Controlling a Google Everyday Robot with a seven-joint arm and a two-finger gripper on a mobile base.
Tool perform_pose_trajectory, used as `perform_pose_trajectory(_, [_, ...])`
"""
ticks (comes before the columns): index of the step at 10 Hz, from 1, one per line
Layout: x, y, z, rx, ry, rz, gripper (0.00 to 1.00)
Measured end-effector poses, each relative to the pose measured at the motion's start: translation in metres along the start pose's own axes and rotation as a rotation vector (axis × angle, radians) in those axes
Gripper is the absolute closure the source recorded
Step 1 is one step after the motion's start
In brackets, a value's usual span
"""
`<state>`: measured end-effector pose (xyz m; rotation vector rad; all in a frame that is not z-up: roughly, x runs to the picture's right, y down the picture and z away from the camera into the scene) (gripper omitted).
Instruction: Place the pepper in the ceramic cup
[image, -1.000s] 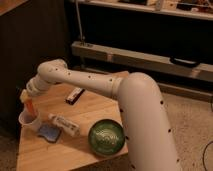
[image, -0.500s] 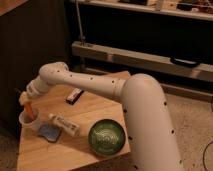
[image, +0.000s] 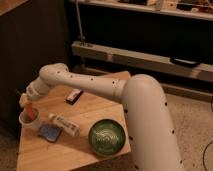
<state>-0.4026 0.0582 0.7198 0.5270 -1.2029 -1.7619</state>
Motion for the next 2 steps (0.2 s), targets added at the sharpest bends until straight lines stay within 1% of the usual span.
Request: perform_pose_trajectory(2, [0.0008,-0.0001,-0.0032,0.009,0.006,0.004,0.3])
